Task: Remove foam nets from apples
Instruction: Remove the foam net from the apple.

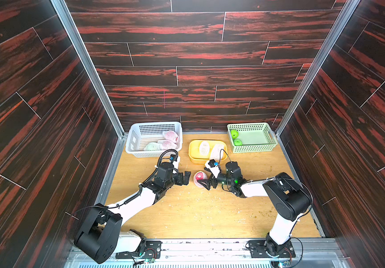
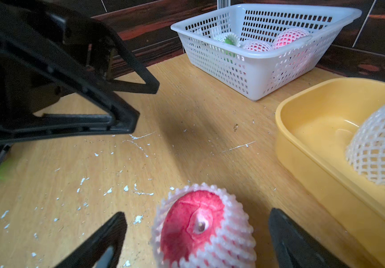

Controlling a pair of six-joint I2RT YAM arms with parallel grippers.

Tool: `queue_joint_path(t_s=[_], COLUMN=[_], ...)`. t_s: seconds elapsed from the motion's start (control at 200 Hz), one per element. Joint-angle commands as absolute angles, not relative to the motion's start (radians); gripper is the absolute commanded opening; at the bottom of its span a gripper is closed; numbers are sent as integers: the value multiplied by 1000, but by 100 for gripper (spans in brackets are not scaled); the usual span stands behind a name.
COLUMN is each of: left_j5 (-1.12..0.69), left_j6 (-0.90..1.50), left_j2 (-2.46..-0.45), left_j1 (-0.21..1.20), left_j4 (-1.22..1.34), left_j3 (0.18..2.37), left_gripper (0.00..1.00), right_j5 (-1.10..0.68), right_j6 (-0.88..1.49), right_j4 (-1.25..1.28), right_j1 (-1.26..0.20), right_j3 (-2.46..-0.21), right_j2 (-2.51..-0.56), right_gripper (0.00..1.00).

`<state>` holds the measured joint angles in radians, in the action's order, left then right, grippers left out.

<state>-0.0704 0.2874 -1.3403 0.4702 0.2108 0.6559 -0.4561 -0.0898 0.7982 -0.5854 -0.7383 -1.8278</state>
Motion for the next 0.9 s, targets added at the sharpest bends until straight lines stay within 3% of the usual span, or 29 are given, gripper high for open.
queue_joint_path(t_s=[0.0,0.491,0.892], left_j5=[-70,-74,-63], left_j6=[285,291,289], left_j2=[-1341,-1352,-1347], left_j1=[466,466,466], left_j4=[232,246,234], left_j3=[648,639,637], left_gripper=[100,100,100], right_j5=[-463,-409,-413], right_j6=[-121,-148,-146], right_j4=[749,667,666], right_j1=[-596,-616,-617], right_j3=[-768,-828,-848], right_j2=[-1876,-1926,-1924], right_gripper=[99,98,78])
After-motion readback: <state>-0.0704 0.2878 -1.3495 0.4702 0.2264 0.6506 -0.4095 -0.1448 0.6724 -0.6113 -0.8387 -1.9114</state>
